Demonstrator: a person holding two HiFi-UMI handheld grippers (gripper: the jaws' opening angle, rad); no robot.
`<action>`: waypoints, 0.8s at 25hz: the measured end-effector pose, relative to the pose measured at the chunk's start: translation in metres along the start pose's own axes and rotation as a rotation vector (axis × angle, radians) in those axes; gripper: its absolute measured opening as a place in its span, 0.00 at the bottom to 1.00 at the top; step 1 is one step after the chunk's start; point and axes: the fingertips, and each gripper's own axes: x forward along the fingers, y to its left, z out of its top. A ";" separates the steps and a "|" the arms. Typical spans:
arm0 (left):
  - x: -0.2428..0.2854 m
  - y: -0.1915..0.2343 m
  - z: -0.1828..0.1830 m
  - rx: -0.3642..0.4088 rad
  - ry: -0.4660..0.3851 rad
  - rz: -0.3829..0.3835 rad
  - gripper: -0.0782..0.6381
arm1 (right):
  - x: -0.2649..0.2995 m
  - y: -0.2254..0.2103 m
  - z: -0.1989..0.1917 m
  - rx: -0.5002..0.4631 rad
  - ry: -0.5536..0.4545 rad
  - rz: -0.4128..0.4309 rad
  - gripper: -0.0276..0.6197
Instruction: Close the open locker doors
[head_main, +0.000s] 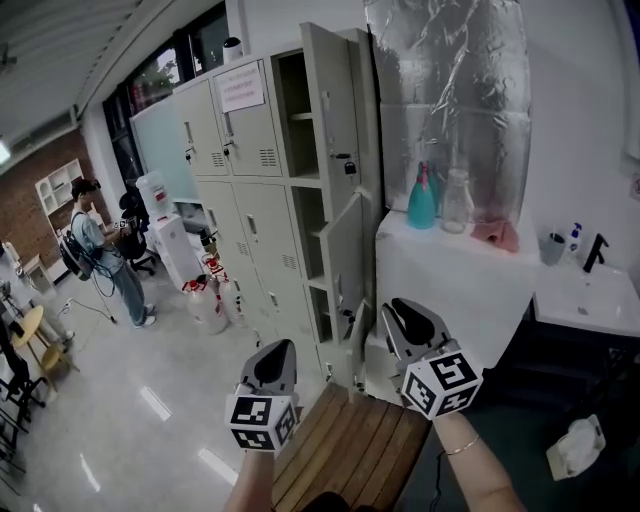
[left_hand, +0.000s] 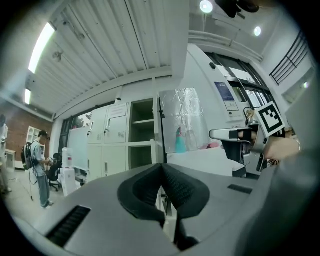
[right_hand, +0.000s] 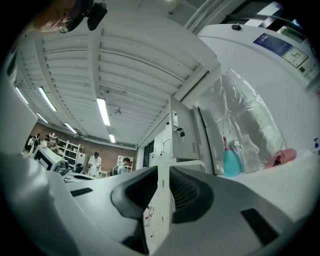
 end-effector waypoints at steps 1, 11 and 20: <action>0.004 0.001 0.010 0.007 -0.013 0.001 0.14 | 0.005 0.000 0.009 0.003 -0.013 0.012 0.14; 0.055 0.035 0.088 0.071 -0.139 0.014 0.14 | 0.080 -0.012 0.083 -0.055 -0.128 0.076 0.20; 0.127 0.082 0.140 0.078 -0.241 -0.036 0.14 | 0.172 -0.020 0.105 -0.125 -0.155 0.101 0.23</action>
